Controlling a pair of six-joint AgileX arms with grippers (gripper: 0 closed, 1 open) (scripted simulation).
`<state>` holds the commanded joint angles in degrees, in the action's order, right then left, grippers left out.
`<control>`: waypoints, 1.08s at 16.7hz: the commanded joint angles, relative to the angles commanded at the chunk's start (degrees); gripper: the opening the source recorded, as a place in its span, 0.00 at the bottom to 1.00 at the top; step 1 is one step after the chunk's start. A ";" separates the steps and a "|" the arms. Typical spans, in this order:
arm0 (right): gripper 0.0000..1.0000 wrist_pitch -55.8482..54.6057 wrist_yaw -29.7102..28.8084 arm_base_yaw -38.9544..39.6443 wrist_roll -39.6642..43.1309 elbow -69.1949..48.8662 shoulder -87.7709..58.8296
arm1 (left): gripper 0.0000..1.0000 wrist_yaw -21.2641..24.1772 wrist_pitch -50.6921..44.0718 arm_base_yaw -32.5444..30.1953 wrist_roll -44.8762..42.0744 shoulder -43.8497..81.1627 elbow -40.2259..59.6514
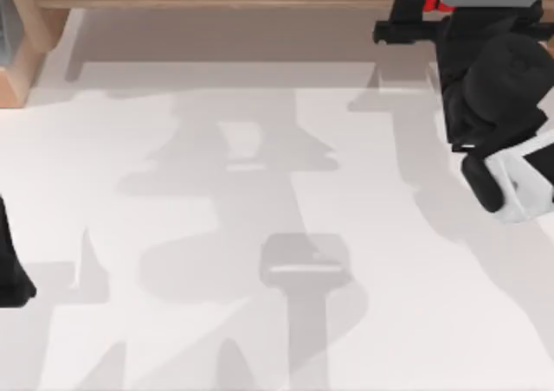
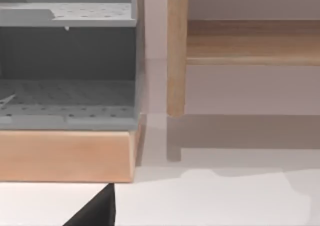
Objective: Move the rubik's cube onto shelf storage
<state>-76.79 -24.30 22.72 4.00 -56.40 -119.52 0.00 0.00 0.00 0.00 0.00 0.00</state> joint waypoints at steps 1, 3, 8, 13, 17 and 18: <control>0.00 1.32 0.48 -0.57 -0.11 -2.39 -0.97 | 1.00 0.00 0.00 0.00 0.00 0.00 0.00; 0.00 4.06 1.49 -1.68 -0.33 -7.34 -3.20 | 1.00 0.00 0.00 0.00 0.00 0.00 0.00; 0.00 9.49 3.40 -3.53 -0.64 -16.80 -8.63 | 1.00 0.00 0.00 0.00 0.00 0.00 0.00; 0.00 10.16 3.61 -3.69 -0.67 -17.81 -9.45 | 1.00 0.00 0.00 0.00 0.00 0.00 0.00; 0.30 10.16 3.61 -3.69 -0.67 -17.81 -9.45 | 1.00 0.00 0.00 0.00 0.00 0.00 0.00; 0.38 10.16 3.61 -3.69 -0.67 -17.81 -9.45 | 1.00 0.00 0.00 0.00 0.00 0.00 0.00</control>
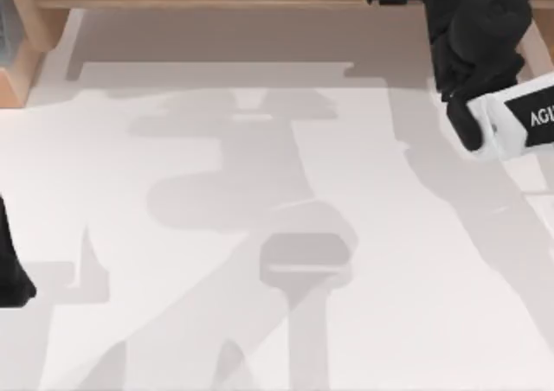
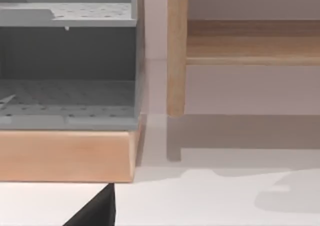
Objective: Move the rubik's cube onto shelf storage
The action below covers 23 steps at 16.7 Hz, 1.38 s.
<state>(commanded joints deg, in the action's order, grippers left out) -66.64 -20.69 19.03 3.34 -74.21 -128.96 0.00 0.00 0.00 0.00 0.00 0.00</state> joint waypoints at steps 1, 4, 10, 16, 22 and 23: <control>0.45 0.00 0.00 0.00 0.00 0.00 0.00 | 1.00 0.00 0.00 0.00 0.00 0.00 0.00; 0.68 0.00 0.00 0.00 0.00 0.00 0.00 | 1.00 0.00 0.00 0.00 0.00 0.00 0.00; 1.00 0.00 0.00 0.00 0.00 0.00 0.00 | 1.00 0.00 0.00 0.00 0.00 0.00 0.00; 1.00 0.00 0.00 0.00 0.00 0.00 0.00 | 1.00 0.00 0.00 0.00 0.00 0.00 0.00; 1.00 -2.31 5.04 -2.26 4.44 5.11 2.40 | 1.00 0.00 0.00 0.00 0.00 0.00 0.00; 1.00 -3.34 7.39 -3.46 6.56 7.49 3.45 | 1.00 0.00 0.00 0.00 0.00 0.00 0.00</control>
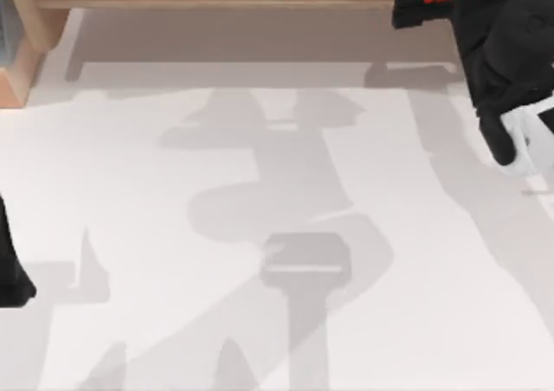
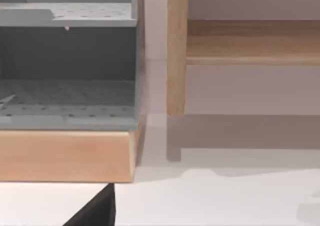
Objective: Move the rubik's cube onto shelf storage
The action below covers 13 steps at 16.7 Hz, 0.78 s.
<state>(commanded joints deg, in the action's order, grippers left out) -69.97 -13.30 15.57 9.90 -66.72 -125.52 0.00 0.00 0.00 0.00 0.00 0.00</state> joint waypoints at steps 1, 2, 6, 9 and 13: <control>1.00 -1.15 2.67 -1.41 2.47 2.73 1.16 | 1.00 0.00 0.00 0.00 0.00 0.00 0.00; 1.00 -2.40 5.62 -3.04 5.24 5.75 2.41 | 1.00 0.00 0.00 0.00 0.00 0.00 0.00; 1.00 -7.92 19.09 -11.48 18.75 19.63 7.64 | 1.00 0.00 0.00 0.00 0.00 0.00 0.00; 1.00 -12.20 29.72 -19.40 30.54 30.41 11.29 | 1.00 0.00 0.00 0.00 0.00 0.00 0.00; 1.00 -17.30 42.43 -31.13 46.83 42.39 14.56 | 1.00 0.00 0.00 0.00 0.00 0.00 0.00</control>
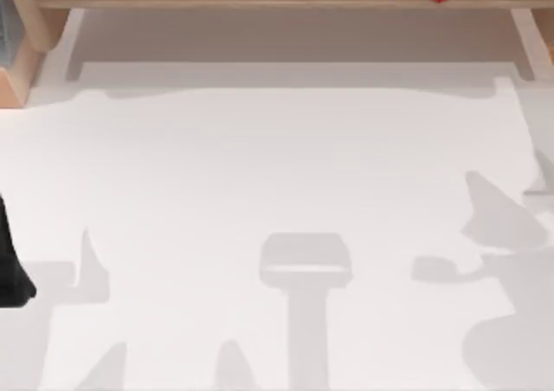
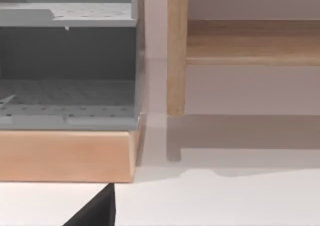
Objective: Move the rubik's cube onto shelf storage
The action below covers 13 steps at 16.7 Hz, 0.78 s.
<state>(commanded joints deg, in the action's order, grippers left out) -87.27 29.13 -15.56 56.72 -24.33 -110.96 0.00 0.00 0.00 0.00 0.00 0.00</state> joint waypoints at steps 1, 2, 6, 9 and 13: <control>1.00 -1.05 2.64 -3.01 3.97 2.16 0.35 | 1.00 0.00 0.00 0.00 0.00 0.00 0.00; 1.00 -1.98 4.97 -6.02 7.83 3.87 0.46 | 1.00 0.00 0.00 0.00 0.00 0.00 0.00; 1.00 -4.34 10.71 -17.51 21.58 5.17 -1.53 | 1.00 0.00 0.00 0.00 0.00 0.00 0.00; 1.00 -5.05 11.83 -24.16 28.91 1.94 -4.10 | 1.00 0.00 0.00 0.00 0.00 0.00 0.00; 1.00 -5.20 11.80 -27.27 32.18 -0.56 -5.67 | 1.00 0.00 0.00 0.00 0.00 0.00 0.00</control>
<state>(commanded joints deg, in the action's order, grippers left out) -92.48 40.93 -42.83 88.90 -24.89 -116.63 0.00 0.00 0.00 0.00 0.00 0.00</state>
